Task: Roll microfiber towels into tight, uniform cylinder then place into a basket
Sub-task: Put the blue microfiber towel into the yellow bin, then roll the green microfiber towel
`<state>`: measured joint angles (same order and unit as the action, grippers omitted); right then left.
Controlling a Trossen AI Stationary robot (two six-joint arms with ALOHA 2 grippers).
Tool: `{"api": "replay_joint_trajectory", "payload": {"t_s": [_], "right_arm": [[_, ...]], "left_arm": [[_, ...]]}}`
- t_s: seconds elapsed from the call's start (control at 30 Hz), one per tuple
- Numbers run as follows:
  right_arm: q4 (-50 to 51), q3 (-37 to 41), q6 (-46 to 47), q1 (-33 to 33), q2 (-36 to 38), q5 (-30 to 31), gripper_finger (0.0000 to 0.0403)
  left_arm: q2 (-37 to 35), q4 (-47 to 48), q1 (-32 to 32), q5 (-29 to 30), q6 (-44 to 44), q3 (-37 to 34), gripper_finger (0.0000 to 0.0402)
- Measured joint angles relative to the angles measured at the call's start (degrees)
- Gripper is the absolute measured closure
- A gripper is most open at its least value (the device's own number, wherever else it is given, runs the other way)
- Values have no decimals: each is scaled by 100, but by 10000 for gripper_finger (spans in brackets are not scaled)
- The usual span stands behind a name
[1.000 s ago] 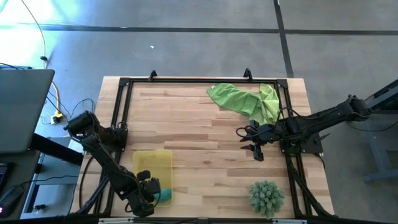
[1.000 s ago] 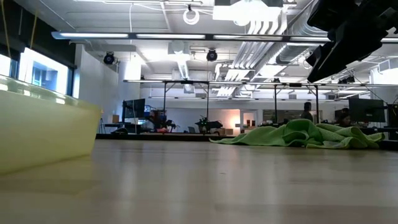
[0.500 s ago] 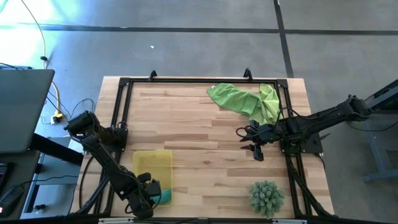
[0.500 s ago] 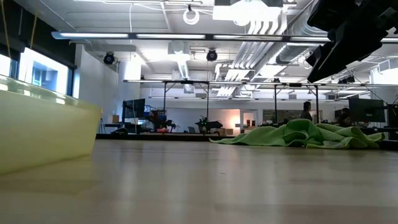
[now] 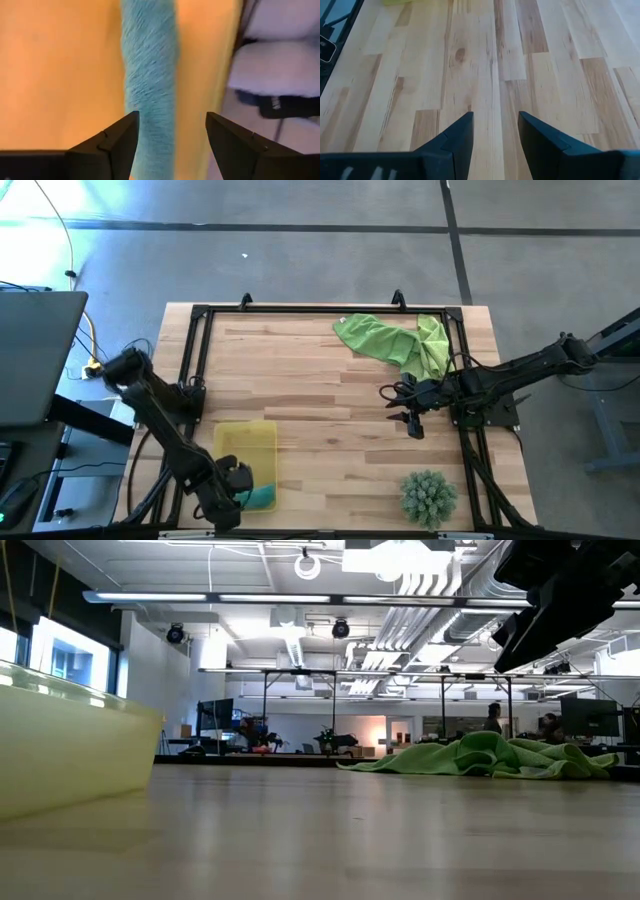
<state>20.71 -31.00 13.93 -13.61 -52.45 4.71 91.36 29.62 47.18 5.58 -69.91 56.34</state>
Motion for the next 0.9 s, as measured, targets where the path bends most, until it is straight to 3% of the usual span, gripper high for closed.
{"api": "replay_joint_trajectory", "payload": {"t_s": [0.1, 0.2, 0.37, 0.53, 0.63, 0.73, 0.9], "right_arm": [[-2, 0, 0, 0, 0, 0, 256], [-1, 0, 0, 0, 0, 0, 256], [0, 0, 0, 0, 0, 0, 256], [2, 0, -1, 0, 0, 0, 256], [2, 0, -2, 0, 0, 0, 256], [0, 0, 0, 0, 0, 0, 256], [0, 0, 0, 0, 0, 0, 256]], "left_arm": [[-457, 191, -74, 204, 2, 7, 183], [-812, 600, -178, 832, 94, 4, 183], [-1097, 450, -638, 2716, 1009, 4, 183], [-1046, -541, -1406, 4512, 2542, 6, 183], [-859, -1337, -1985, 5328, 3034, -2, 183], [-687, -2147, -2540, 5465, 3201, 0, 183], [-277, -2921, -3273, 4407, 3259, 0, 183]]}}
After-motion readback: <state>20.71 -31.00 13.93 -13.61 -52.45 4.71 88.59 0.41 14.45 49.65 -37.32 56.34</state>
